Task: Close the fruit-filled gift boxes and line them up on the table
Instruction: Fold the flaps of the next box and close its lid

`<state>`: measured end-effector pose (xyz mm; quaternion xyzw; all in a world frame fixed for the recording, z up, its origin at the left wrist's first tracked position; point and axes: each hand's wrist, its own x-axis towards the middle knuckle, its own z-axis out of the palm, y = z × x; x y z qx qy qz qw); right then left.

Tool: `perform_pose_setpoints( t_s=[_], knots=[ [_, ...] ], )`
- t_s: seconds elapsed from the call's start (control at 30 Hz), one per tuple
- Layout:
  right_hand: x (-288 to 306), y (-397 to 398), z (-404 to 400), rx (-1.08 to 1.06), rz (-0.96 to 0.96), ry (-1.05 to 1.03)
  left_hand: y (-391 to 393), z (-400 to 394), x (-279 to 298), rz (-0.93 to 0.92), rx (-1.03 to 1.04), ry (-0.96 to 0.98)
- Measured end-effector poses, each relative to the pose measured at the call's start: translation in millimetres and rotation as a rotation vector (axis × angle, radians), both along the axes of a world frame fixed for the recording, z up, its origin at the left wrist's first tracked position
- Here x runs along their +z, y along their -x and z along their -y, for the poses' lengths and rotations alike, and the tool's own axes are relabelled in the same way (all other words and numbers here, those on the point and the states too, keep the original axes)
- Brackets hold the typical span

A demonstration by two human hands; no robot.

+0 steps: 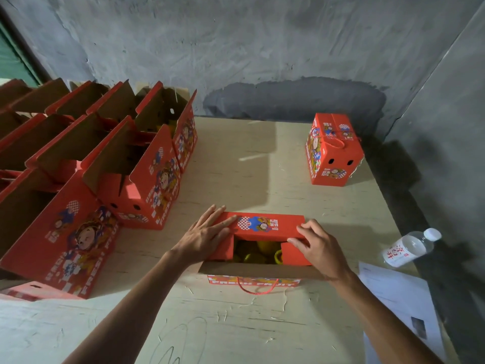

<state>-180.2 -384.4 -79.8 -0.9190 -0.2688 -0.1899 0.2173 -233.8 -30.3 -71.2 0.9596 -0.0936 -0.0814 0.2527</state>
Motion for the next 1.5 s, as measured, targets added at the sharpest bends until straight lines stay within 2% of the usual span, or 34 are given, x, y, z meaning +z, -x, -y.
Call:
perform_pose_setpoints(
  t_s=[0.2,0.4,0.57,0.73,0.87,1.03,1.13,1.23,1.3,1.4,1.47,1.5],
  knots=[
    [-3.9,-2.4,1.5,-0.022,-0.121,-0.13,1.0,6.7,-4.5,0.028,0.07,0.11],
    [-3.4,-0.7,-1.2,-0.05,-0.14,-0.062,1.7,10.5,-10.1,0.112,0.152,0.117],
    [5.8,13.2,1.4,-0.068,-0.253,-0.252,13.9,5.7,-9.3,0.269,0.11,0.259],
    [2.0,27.0,13.8,-0.017,-0.269,-0.334,40.3,-14.8,-3.4,0.398,-0.005,0.177],
    [7.6,39.5,20.4,0.061,-0.494,-0.415,57.7,-20.8,-3.0,0.354,-0.051,0.088],
    [18.1,51.6,35.0,0.118,-0.718,-0.326,77.0,-22.1,-9.0,0.334,-0.105,0.054],
    [20.5,54.7,38.1,0.139,-0.747,-0.212,84.5,-15.1,-3.7,0.318,-0.089,0.043],
    [17.1,54.8,35.0,0.096,-0.737,-0.184,88.4,-3.3,1.8,0.242,-0.018,0.101],
    [13.4,54.6,31.6,0.029,-0.724,-0.218,89.8,4.5,4.0,0.211,0.081,0.224],
    [10.6,60.5,17.9,-0.076,-0.764,-0.473,88.1,22.7,8.0,0.259,0.261,0.401],
    [12.2,65.6,0.8,-0.192,-0.738,-0.666,83.3,36.6,8.3,0.316,0.408,0.402],
    [13.6,68.1,-7.5,-0.251,-0.688,-0.688,79.4,41.8,7.8,0.327,0.473,0.381]
  ],
)
